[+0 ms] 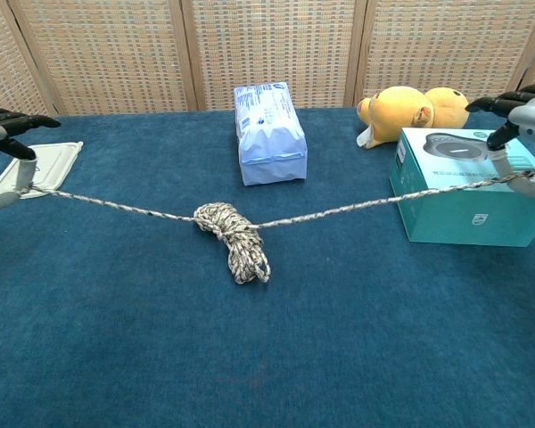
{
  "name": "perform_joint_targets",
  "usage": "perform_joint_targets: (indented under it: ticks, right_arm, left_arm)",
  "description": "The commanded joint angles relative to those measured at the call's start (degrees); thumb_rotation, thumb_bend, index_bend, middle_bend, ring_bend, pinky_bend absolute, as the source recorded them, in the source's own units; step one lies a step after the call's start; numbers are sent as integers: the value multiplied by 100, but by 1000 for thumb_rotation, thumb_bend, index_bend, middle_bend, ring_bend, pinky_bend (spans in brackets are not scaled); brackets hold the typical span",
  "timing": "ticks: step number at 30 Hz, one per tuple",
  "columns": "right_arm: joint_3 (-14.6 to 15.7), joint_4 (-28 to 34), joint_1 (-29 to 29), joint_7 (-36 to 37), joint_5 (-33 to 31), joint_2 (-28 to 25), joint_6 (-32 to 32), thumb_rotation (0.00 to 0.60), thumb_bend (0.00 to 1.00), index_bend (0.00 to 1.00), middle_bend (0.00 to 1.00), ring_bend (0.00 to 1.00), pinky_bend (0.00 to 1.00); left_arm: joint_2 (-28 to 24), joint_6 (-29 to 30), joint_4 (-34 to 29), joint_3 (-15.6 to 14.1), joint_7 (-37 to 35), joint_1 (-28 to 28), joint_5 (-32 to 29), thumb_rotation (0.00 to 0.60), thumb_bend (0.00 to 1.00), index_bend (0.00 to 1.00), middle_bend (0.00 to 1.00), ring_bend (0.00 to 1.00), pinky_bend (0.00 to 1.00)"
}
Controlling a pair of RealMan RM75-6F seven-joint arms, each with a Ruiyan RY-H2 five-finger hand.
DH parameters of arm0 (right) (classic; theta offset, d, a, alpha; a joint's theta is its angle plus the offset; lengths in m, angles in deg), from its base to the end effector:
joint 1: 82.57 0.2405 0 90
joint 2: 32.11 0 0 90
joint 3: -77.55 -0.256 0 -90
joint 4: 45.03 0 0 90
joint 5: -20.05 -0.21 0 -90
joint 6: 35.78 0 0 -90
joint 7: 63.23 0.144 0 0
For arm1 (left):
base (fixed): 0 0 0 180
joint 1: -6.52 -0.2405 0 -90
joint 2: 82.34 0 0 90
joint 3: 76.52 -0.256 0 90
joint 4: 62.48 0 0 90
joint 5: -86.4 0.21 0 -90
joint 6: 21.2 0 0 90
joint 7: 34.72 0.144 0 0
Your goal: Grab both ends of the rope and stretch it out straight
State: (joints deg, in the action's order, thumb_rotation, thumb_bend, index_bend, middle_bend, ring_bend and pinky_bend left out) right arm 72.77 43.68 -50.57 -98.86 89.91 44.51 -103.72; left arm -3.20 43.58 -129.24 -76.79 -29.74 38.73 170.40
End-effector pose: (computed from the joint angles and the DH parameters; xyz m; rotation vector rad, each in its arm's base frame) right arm -0.2256 -0.3141 0.0670 1.7514 -0.5235 0.6316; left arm -0.2826 0.3298 0.0711 -1.8500 -0.6092 -0.7315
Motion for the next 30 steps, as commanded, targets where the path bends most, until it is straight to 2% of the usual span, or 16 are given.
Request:
perform_joint_targets:
  ticks: [1,2,3,4,5,6,8,12,16,19,23,30]
  right_arm:
    - [26,14,-63,50,28,-62,-40,600,463,642,11,0,0]
    - [38,10,-94,84,35,-80,-46,600,454,606,9,0,0]
    - [64,7,-123,104,32,-99,-35,600,430,543,7,0,0]
    - [75,26,-144,114,12,-115,-22,600,341,389,3,0,0]
    - [72,74,-165,134,-14,-132,-14,600,206,207,0,0,0]
    - [58,126,-188,229,11,-140,-38,600,83,69,0,0,0]
    - [41,191,-254,561,208,-164,-156,600,0,0,0,0,0]
    - [46,288,-406,1181,602,-263,-416,600,0,0,0,0,0]
    - [61,430,-681,1702,1008,-385,-932,600,0,0,0,0,0]
    - [83,507,-862,1964,1187,-446,-1214,600,0,0,0,0,0]
    - [143,491,-1139,2333,1528,-421,-1675,600,0,0,0,0,0]
    - [295,236,-1431,2080,1992,-249,-2100,600,0,0,0,0,0]
  left_arm:
    - [22,93,284,-70,-277,-139,90,600,491,642,0,0,0]
    - [47,99,347,-84,-357,-158,115,600,470,600,0,0,0]
    - [60,77,366,-109,-465,-173,135,600,371,444,0,0,0]
    - [53,51,362,-132,-569,-176,164,600,275,313,0,0,0]
    - [27,44,336,-147,-708,-176,206,600,129,129,0,0,0]
    - [-3,85,282,-140,-858,-183,241,600,27,14,0,0,0]
    - [-92,254,187,-108,-1141,-216,326,600,0,0,0,0,0]
    - [-344,579,-109,29,-1492,-341,303,600,0,0,0,0,0]
    - [-859,1005,-975,260,-1621,-682,-50,600,0,0,0,0,0]
    - [-1184,1257,-1604,318,-1483,-949,-259,600,0,0,0,0,0]
    - [-1581,1691,-2402,182,-1424,-1420,-267,600,0,0,0,0,0]
    - [-1633,2059,-2529,-144,-817,-1928,-51,600,0,0,0,0,0]
